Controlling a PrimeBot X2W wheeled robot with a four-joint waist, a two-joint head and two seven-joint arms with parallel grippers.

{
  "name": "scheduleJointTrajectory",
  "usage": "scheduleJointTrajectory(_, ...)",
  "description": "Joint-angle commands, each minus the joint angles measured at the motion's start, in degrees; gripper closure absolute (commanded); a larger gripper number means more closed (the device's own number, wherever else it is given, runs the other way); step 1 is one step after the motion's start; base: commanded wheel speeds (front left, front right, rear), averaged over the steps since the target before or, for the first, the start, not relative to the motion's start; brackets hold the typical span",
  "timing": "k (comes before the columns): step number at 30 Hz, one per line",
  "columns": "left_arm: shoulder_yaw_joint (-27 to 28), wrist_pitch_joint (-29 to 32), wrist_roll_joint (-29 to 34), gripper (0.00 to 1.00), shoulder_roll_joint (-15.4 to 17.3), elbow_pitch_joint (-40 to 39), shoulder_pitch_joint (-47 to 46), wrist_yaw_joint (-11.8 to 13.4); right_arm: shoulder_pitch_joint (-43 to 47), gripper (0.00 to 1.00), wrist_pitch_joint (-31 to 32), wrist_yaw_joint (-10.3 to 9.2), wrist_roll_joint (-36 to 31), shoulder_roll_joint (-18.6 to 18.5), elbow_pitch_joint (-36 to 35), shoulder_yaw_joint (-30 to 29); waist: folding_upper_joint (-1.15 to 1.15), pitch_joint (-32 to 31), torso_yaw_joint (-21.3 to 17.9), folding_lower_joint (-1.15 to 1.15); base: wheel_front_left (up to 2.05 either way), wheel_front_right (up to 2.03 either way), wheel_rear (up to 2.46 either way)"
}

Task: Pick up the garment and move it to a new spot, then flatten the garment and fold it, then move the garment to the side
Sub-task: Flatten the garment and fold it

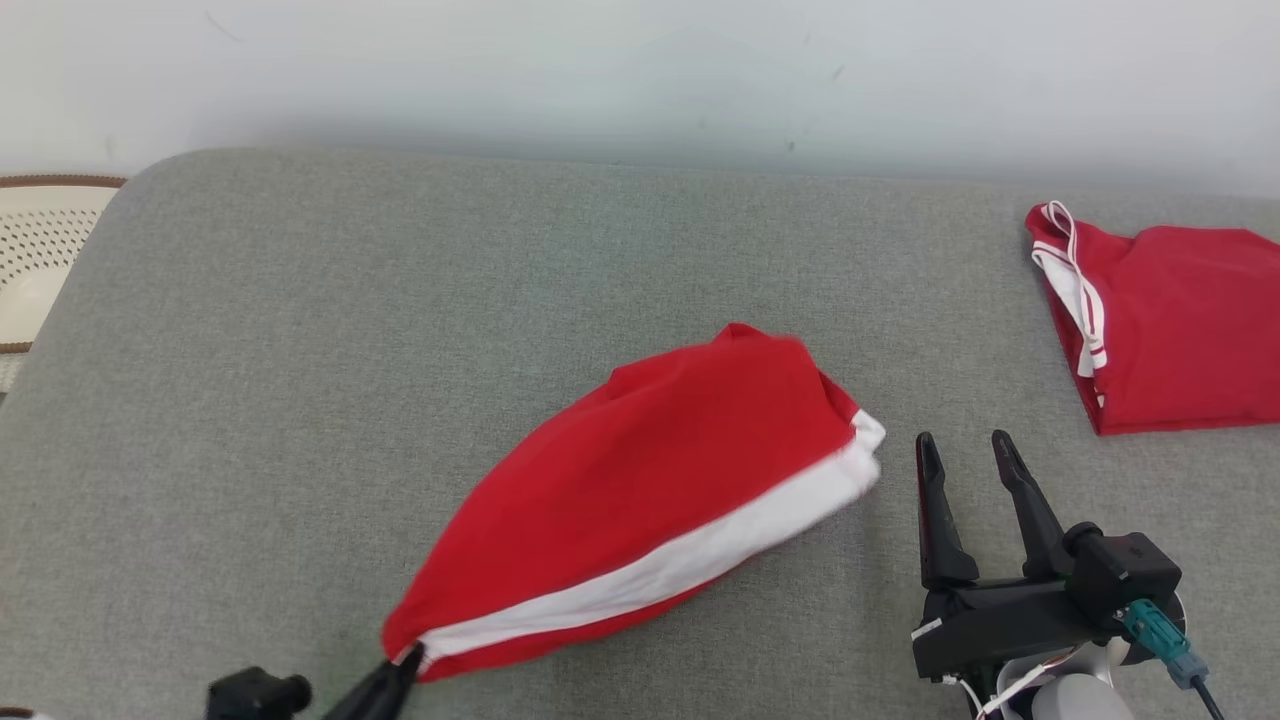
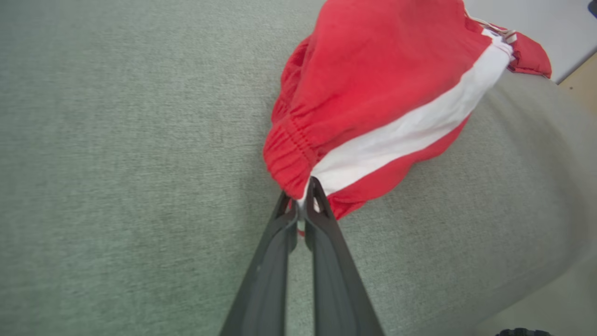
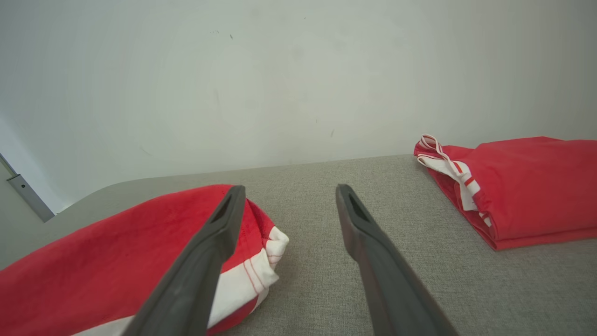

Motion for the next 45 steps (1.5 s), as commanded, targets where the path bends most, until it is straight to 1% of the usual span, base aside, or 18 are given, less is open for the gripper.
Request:
scheduleJointTrajectory(1, 1.03, -0.63, -0.34, 1.0, 1.05, 0.93, 0.64, 0.24, -0.52, 0.0, -0.23, -0.02, -0.19, -0.03, 0.03, -0.17, 0.0, 0.06, 0.08, 0.0, 0.0, 0.0, 0.0)
scheduleJointTrajectory(5, 2.84, -1.35, -0.35, 1.0, 1.34, 3.05, 0.37, -0.11, -0.62, 0.0, -0.23, -0.02, -0.47, -0.03, 0.14, -0.38, 0.0, 0.21, 0.3, 0.0, 0.0, 0.0, 0.0)
scheduleJointTrajectory(10, 3.18, -1.67, -0.45, 1.0, -0.03, 5.65, 0.8, -1.32, -0.7, 0.0, -0.23, -0.02, -0.3, -0.03, 0.53, 0.0, 0.0, 0.19, 0.18, 0.0, 0.0, 0.0, 0.0)
scheduleJointTrajectory(11, 3.34, -1.75, -0.07, 0.72, -0.2, 6.22, 0.87, -1.08, -0.67, 0.0, -0.23, -0.02, -0.29, -0.03, 0.61, 0.02, 0.0, 0.14, 0.14, 0.0, 0.0, 0.0, 0.0)
scheduleJointTrajectory(12, 3.48, -1.81, 0.34, 0.21, -0.45, 6.61, 0.94, -1.01, -0.64, 0.0, -0.23, -0.02, -0.28, -0.03, 0.65, -0.01, 0.0, 0.09, 0.09, 0.0, 0.0, 0.0, 0.0)
scheduleJointTrajectory(13, 3.94, -1.9, 0.29, 0.0, -0.94, 6.84, 1.14, -0.86, -0.59, 0.0, -0.23, -0.02, -0.3, -0.03, 0.72, -0.15, 0.0, 0.05, 0.06, 0.0, 0.0, 0.0, 0.0)
scheduleJointTrajectory(16, 6.18, -2.0, 0.74, 0.0, -1.47, 6.33, 1.53, -0.54, -0.35, 0.0, -0.23, -0.02, -0.38, -0.03, 0.71, -0.45, 0.0, -0.08, 0.02, 0.0, 0.0, 0.0, 0.0)
scheduleJointTrajectory(19, 9.72, -2.04, 2.19, 0.0, -2.21, 4.12, 3.13, -0.15, -0.01, 0.0, -0.23, -0.02, -0.42, -0.03, 0.5, -0.66, 0.0, -0.25, 0.08, 0.0, 0.0, 0.0, 0.0)
scheduleJointTrajectory(21, 13.09, -2.04, 3.29, 0.0, -3.25, 1.98, 4.28, 0.2, 0.18, 0.0, -0.23, -0.02, -0.51, -0.03, 0.41, -0.75, 0.0, -0.36, 0.18, 0.0, 0.0, 0.0, 0.0)
scheduleJointTrajectory(22, 14.55, -2.04, 4.06, 0.0, -3.55, 1.07, 4.97, 0.45, 0.18, 0.0, -0.23, -0.02, -0.57, -0.03, 0.37, -0.82, 0.0, -0.42, 0.24, 0.0, 0.0, 0.0, 0.0)
scheduleJointTrajectory(23, 17.54, -2.03, 5.82, 0.0, -4.71, -0.68, 6.39, 0.85, 0.25, 0.0, -0.23, -0.02, -0.67, -0.03, 0.47, -0.96, 0.0, -0.59, 0.38, 0.0, 0.0, 0.0, 0.0)
scheduleJointTrajectory(28, 23.83, -2.03, 11.4, 0.0, -7.8, -3.45, 8.91, 1.28, 0.4, 0.0, -0.23, -0.02, -1.04, -0.03, 1.3, -0.89, 0.0, -1.13, 0.72, 0.0, 0.0, 0.0, 0.0)
scheduleJointTrajectory(32, 28.45, -2.04, 14.88, 0.0, -11.04, -4.7, 10.35, 0.63, 0.06, 0.0, -0.22, -0.02, -1.16, -0.03, 3.96, -0.27, 0.0, -1.66, 1.06, 0.0, 0.0, 0.0, 0.0)
scheduleJointTrajectory(36, 32.08, -2.04, 18.22, 0.0, -14.07, -5.36, 11.29, -0.22, -1.89, 0.0, 0.02, -0.02, -1.02, -0.84, 6.82, 0.41, 0.0, -2.14, 1.56, 0.0, 0.0, 0.0, 0.0)
scheduleJointTrajectory(39, 33.87, -2.04, 20.59, 0.0, -15.96, -5.07, 11.72, -0.91, -3.61, 0.0, 1.06, -0.02, -0.38, -1.71, 8.98, 1.53, 0.0, -2.4, 2.0, 0.0, 0.0, 0.0, 0.0)
scheduleJointTrajectory(41, 34.38, -2.04, 21.4, 0.0, -16.52, -4.88, 11.68, -1.02, -4.46, 0.0, 1.38, -0.02, -0.24, -2.01, 9.58, 2.0, 0.0, -2.48, 2.14, 0.0, 0.0, 0.0, 0.0)
scheduleJointTrajectory(45, 36.53, -2.04, 23.15, 0.0, -18.84, -4.23, 11.49, -2.39, -7.87, 0.0, 3.15, -0.02, 0.95, -3.41, 12.66, 3.58, 0.0, -2.75, 2.79, 0.0, 0.0, 0.0, 0.0)
